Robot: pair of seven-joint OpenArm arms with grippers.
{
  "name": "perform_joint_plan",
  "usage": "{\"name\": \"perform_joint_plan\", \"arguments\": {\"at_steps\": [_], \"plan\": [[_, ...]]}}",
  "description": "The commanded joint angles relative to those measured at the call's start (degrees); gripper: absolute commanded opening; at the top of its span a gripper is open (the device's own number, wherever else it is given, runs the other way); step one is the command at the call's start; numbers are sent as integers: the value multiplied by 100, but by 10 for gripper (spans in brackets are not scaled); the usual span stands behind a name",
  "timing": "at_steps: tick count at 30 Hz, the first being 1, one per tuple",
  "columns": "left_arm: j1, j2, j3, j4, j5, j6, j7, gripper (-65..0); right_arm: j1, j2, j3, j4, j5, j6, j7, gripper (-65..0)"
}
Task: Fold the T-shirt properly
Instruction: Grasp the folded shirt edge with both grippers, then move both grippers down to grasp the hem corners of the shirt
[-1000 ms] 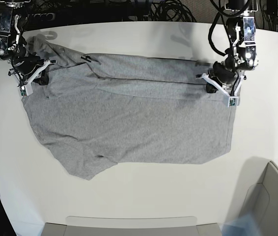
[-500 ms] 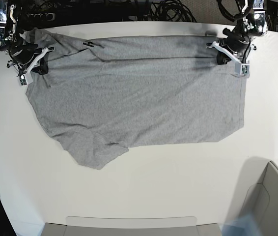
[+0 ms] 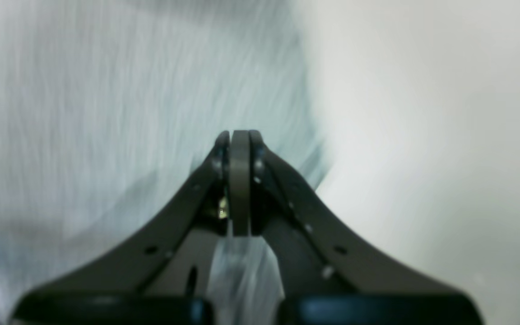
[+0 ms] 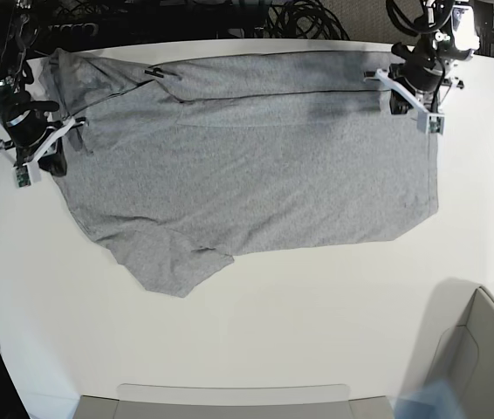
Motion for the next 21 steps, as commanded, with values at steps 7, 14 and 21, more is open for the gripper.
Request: {"name": "perform_joint_plan", "arguments": {"at_steps": [7, 14, 21], "plan": [[-780, -43, 17, 115, -40, -13, -15, -650, 2250, 300, -794, -1467, -45, 3, -968, -650], [-1263, -34, 17, 97, -58, -13, 662, -650, 3894, -61, -2025, -4588, -1513, -23, 430, -650], [-1281, -25, 17, 88, -58, -13, 662, -650, 3516, -289, -2078, -4746, -1654, -5, 52, -650]]}}
